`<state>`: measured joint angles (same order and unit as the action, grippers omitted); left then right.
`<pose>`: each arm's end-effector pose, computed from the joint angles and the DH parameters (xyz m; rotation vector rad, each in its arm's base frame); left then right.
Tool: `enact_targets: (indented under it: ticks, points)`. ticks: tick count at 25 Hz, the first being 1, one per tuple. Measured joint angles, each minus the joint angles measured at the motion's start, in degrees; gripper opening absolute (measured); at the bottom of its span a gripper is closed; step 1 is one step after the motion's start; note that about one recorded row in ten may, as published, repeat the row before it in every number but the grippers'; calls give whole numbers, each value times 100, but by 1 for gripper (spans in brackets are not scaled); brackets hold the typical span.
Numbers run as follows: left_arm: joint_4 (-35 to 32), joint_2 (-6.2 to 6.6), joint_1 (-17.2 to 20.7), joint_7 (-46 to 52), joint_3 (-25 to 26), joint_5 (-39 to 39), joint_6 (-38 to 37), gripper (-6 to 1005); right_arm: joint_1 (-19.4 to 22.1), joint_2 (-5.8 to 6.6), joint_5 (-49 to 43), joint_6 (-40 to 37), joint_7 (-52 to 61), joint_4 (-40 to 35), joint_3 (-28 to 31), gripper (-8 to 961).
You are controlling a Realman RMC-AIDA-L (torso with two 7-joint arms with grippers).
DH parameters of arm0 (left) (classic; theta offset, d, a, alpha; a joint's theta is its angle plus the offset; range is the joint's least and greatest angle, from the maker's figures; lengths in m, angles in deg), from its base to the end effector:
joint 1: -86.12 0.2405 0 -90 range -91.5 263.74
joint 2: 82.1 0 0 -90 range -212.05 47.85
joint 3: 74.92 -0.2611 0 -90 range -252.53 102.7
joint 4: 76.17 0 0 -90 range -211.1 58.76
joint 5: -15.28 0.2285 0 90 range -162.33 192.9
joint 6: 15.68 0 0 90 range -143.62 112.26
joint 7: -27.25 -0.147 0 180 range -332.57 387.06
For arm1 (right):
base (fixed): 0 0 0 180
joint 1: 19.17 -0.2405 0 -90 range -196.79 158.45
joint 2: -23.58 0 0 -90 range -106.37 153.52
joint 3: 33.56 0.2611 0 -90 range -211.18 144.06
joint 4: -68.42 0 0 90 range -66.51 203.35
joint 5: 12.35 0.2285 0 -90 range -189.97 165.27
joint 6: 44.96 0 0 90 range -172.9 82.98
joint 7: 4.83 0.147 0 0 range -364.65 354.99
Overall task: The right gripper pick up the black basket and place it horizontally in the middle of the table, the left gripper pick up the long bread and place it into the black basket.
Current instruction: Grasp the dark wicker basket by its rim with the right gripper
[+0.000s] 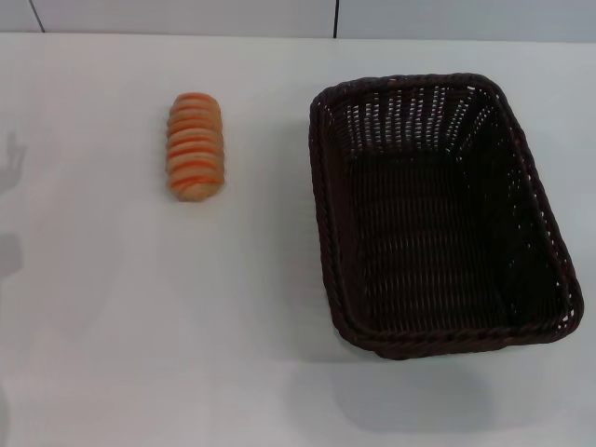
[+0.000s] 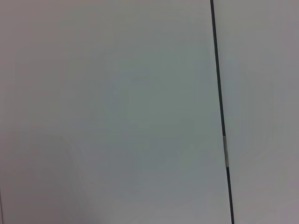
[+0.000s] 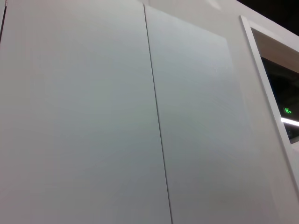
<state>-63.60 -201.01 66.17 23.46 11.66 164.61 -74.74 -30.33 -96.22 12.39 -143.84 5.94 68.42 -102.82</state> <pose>-0.4043 0.3335 0.0294 -1.2848 -0.5788 -0.4245 0.4283 0.1883 0.0983 -0.7488 0.3489 0.6197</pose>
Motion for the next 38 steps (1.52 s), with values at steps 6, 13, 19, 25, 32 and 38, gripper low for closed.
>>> enact_targets:
  ticks: [6, 13, 19, 25, 32, 38]
  points:
    - [0, 0, 0, 0, 0, 0, 0, 846, 12, 0, -8, -10, 64, -15, 0, 701]
    - [0, 0, -2, 0, 0, -1, 0, 846, 15, 78, -834, -37, 850, -144, -85, 701]
    - [0, 0, -46, 0, 0, 0, 2, 845, 162, 108, -1918, 405, 1381, -1074, -88, 700]
    - [7, 0, -52, 0, 0, -2, -4, 844, 843, 61, -3115, 2426, 2068, -3105, -145, 702]
    - [9, 4, -58, 0, 0, -38, 15, 843, 1939, 183, -5527, 6244, 5136, -6934, -955, 702]
    - [9, 7, -89, 0, 0, -42, 18, 843, 2168, 123, -8410, 6518, 7829, -8051, -933, 701]
